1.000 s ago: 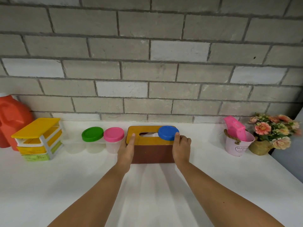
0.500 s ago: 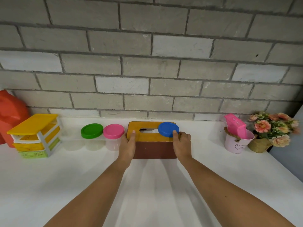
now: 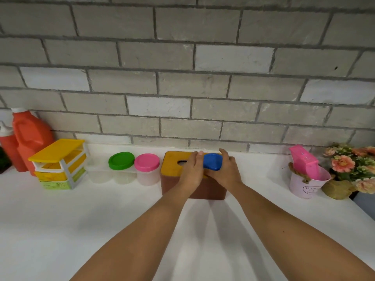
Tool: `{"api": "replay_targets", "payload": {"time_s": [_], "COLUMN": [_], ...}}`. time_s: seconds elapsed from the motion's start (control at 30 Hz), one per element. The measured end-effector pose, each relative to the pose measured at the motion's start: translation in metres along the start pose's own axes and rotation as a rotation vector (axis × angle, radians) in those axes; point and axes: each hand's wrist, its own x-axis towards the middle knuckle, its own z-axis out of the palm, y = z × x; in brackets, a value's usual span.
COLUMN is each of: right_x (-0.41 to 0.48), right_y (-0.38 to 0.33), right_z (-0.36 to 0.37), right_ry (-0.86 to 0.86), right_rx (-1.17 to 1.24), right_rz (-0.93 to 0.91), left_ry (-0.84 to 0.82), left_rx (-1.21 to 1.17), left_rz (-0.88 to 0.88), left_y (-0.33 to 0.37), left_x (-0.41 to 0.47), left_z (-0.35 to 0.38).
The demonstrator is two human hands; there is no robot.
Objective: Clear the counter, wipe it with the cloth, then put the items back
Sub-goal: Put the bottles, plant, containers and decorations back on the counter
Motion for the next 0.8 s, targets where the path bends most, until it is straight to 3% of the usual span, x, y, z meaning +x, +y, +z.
{"api": "replay_targets", "payload": {"time_s": [0.17,0.33,0.8], "right_x": [0.002,-0.001,-0.044], "right_y": [0.004,-0.012,-0.146], "right_z": [-0.002,-0.007,0.078], "right_ry": [0.028,0.081,0.011], "right_rx": [0.006,0.025,0.104], "right_rz": [-0.015,-0.108,-0.273], "left_ry": [-0.052,0.017,0.3], "left_rx": [-0.011,-0.107,-0.243], "left_rz": [-0.126,-0.079,-0.017], "left_y": [0.014,0.024,-0.007], "left_x": [0.009,-0.001,-0.016], "left_z": [0.015,0.005,-0.155]}}
